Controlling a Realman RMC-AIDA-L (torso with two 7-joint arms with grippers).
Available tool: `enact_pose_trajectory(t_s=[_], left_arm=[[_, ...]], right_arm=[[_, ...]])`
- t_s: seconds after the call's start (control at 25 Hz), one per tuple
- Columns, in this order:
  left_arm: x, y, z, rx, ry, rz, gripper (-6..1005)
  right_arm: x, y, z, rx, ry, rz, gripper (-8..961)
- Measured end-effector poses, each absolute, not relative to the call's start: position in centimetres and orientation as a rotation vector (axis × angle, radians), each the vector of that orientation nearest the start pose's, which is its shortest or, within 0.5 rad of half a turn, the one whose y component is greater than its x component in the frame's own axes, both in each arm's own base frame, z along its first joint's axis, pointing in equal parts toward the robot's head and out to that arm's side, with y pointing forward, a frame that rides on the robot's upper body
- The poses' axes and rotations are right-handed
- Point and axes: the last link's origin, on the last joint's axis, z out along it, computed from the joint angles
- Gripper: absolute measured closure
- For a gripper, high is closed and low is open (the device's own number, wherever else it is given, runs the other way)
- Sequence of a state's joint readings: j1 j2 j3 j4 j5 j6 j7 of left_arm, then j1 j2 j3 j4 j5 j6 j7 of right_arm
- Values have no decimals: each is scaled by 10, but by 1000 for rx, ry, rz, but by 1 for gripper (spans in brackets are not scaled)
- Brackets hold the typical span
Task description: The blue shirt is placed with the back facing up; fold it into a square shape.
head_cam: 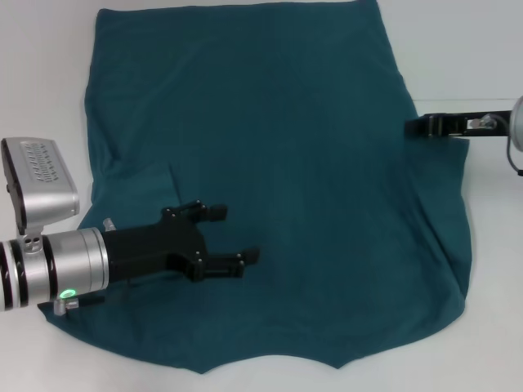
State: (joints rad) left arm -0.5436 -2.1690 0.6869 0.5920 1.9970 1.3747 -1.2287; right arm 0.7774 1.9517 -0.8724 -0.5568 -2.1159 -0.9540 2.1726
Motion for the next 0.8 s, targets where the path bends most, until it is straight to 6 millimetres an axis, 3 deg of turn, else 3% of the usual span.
enact_pose_trajectory(t_s=[0.8], left_arm=[[-258, 336, -46, -2648, -557, -646, 49]], right_arm=[[238, 447, 5, -2235, 1330, 285, 913]])
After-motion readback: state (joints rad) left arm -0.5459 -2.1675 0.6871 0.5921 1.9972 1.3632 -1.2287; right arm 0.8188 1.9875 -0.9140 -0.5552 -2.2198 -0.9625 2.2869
